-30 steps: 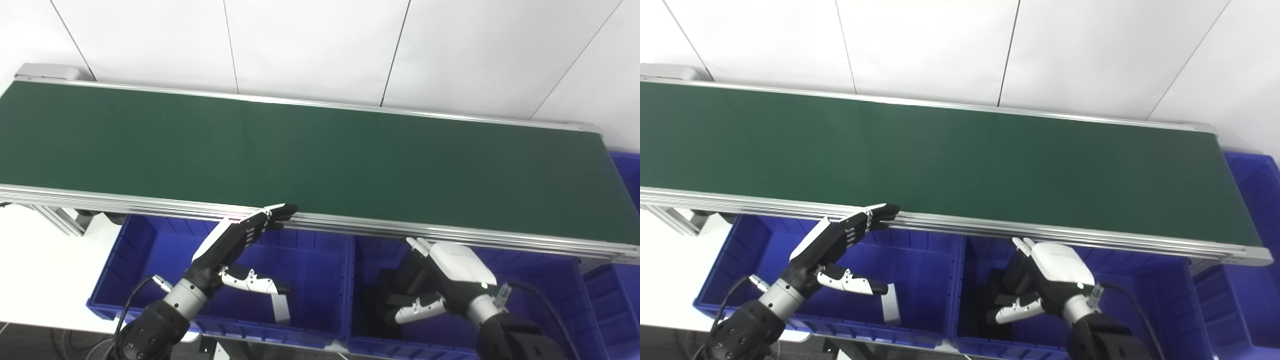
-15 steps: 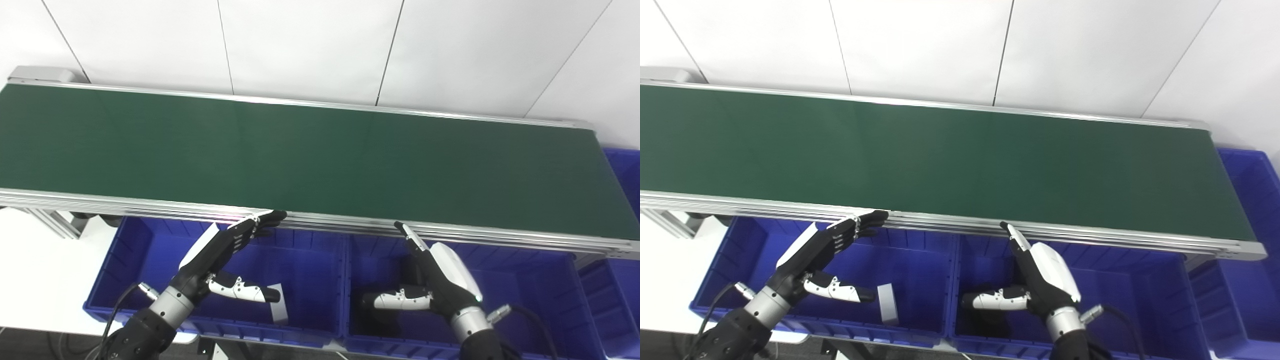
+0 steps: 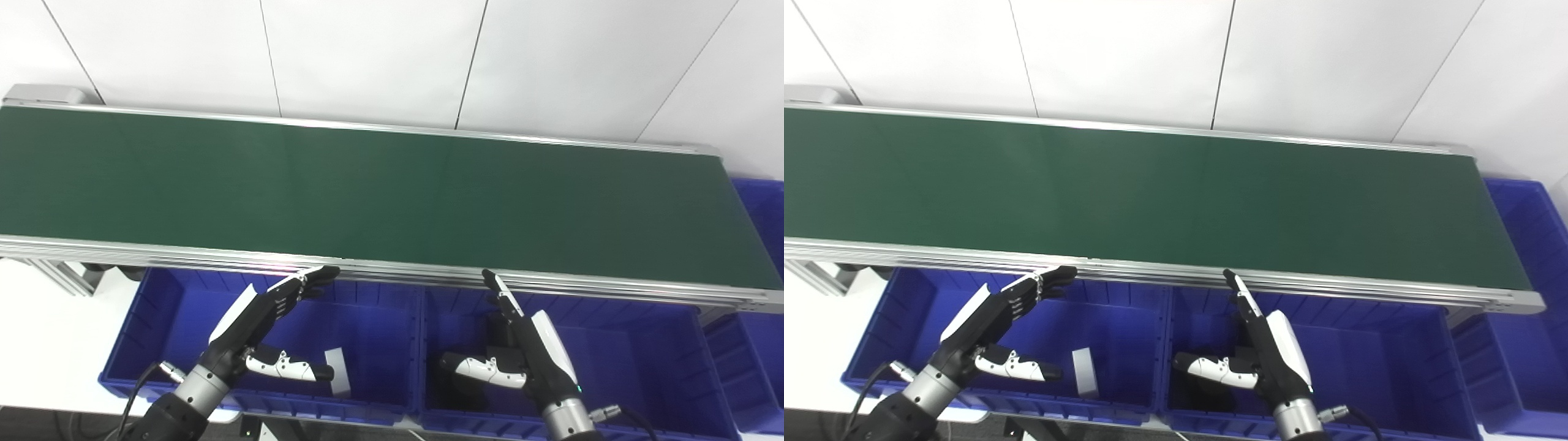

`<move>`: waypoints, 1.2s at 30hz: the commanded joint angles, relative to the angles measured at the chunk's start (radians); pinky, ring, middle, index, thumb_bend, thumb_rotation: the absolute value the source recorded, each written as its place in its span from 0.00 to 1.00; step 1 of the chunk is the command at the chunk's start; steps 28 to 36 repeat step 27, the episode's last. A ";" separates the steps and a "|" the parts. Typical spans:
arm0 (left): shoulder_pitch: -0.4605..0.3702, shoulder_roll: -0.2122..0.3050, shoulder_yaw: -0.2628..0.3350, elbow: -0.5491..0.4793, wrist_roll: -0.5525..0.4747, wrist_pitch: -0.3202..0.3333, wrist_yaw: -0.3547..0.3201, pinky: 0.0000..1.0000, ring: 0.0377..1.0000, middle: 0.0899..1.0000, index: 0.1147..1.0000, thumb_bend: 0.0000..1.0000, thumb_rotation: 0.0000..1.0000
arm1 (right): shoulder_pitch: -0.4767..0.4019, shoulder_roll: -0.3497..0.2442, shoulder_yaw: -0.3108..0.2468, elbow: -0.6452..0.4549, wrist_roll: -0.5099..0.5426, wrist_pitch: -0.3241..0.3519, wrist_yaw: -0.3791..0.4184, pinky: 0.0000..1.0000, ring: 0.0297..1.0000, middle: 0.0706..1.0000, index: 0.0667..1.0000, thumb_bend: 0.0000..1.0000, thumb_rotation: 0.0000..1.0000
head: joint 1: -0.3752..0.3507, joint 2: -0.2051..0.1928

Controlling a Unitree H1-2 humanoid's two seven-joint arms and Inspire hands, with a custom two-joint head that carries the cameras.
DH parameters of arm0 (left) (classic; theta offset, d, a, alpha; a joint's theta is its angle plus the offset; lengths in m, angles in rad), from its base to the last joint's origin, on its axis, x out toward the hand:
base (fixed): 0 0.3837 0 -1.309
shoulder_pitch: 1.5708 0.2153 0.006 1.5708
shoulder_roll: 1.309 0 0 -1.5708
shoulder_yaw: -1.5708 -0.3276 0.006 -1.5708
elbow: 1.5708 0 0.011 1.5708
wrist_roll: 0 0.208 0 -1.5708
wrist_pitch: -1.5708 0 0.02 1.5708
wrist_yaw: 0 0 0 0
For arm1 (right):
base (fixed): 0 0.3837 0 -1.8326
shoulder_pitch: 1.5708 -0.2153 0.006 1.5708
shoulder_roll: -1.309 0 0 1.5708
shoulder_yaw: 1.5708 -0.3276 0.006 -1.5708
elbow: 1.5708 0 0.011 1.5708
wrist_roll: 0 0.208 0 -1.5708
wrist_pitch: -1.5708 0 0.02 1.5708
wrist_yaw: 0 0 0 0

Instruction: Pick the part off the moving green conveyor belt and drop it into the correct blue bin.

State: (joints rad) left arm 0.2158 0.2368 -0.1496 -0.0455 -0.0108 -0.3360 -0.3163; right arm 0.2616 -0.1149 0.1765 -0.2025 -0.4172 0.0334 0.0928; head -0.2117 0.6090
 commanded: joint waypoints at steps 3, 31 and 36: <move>-0.003 -0.025 0.019 0.023 -0.027 -0.089 0.027 0.82 0.87 0.89 0.83 0.94 0.21 | 0.011 0.004 -0.009 0.002 0.047 -0.092 -0.045 0.84 0.90 0.94 0.98 0.93 0.48 | 0.011 -0.039; -0.007 -0.076 0.019 0.059 0.062 -0.132 0.107 0.81 0.88 0.88 0.83 0.96 0.19 | 0.024 -0.020 -0.039 0.060 0.162 -0.214 -0.073 0.90 0.92 0.94 0.97 0.93 0.41 | 0.054 -0.083; -0.007 -0.076 0.019 0.059 0.062 -0.132 0.107 0.81 0.88 0.88 0.83 0.96 0.19 | 0.024 -0.020 -0.039 0.060 0.162 -0.214 -0.073 0.90 0.92 0.94 0.97 0.93 0.41 | 0.054 -0.083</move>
